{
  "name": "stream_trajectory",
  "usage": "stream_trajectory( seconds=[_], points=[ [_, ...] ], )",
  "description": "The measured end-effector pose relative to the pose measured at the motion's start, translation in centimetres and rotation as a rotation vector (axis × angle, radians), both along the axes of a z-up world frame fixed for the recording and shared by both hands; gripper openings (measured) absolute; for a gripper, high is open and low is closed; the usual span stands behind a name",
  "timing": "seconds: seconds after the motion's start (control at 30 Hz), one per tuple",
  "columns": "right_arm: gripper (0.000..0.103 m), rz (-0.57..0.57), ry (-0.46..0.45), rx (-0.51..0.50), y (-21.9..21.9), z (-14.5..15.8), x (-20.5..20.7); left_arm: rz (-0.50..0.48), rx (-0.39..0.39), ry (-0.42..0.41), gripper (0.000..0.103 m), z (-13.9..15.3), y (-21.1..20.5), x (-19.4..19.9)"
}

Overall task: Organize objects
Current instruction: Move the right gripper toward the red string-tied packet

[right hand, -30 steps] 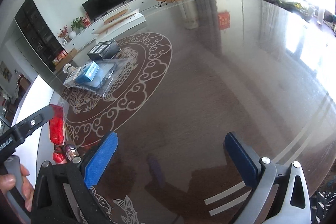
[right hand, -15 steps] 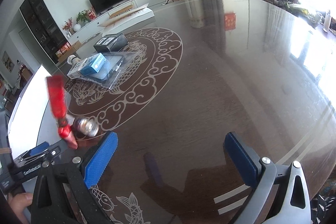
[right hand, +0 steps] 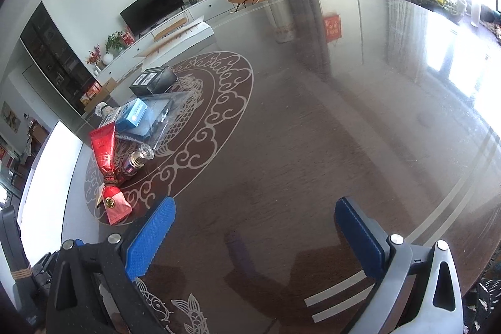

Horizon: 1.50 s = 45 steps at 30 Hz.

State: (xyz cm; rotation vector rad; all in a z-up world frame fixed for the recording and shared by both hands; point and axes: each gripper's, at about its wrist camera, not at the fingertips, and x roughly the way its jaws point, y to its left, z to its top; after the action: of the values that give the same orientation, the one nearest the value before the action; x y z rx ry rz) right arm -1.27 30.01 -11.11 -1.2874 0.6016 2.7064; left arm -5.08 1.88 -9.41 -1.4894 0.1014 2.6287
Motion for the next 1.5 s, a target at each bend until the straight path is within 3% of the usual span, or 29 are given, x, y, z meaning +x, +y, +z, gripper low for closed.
stream_trajectory(
  seconds=[0.17,0.4,0.93,1.5],
  points=[
    [0.102,0.020,-0.003,0.032,-0.7,0.0,0.0,-0.004,0.000,0.022,0.103,-0.2,-1.1,-1.4],
    [0.102,0.014,-0.018,0.000,-0.2,-0.4,0.0,0.033,0.006,0.074,0.103,-0.4,-1.2,-2.7],
    [0.102,0.073,-0.027,0.030,-1.6,-0.4,-0.3,0.040,0.011,0.074,0.103,-0.4,-1.1,-3.0],
    [0.102,0.316,-0.051,0.224,-7.9,-1.1,-0.9,-0.119,0.005,0.035,0.103,-0.4,-3.2,-0.4]
  ],
)
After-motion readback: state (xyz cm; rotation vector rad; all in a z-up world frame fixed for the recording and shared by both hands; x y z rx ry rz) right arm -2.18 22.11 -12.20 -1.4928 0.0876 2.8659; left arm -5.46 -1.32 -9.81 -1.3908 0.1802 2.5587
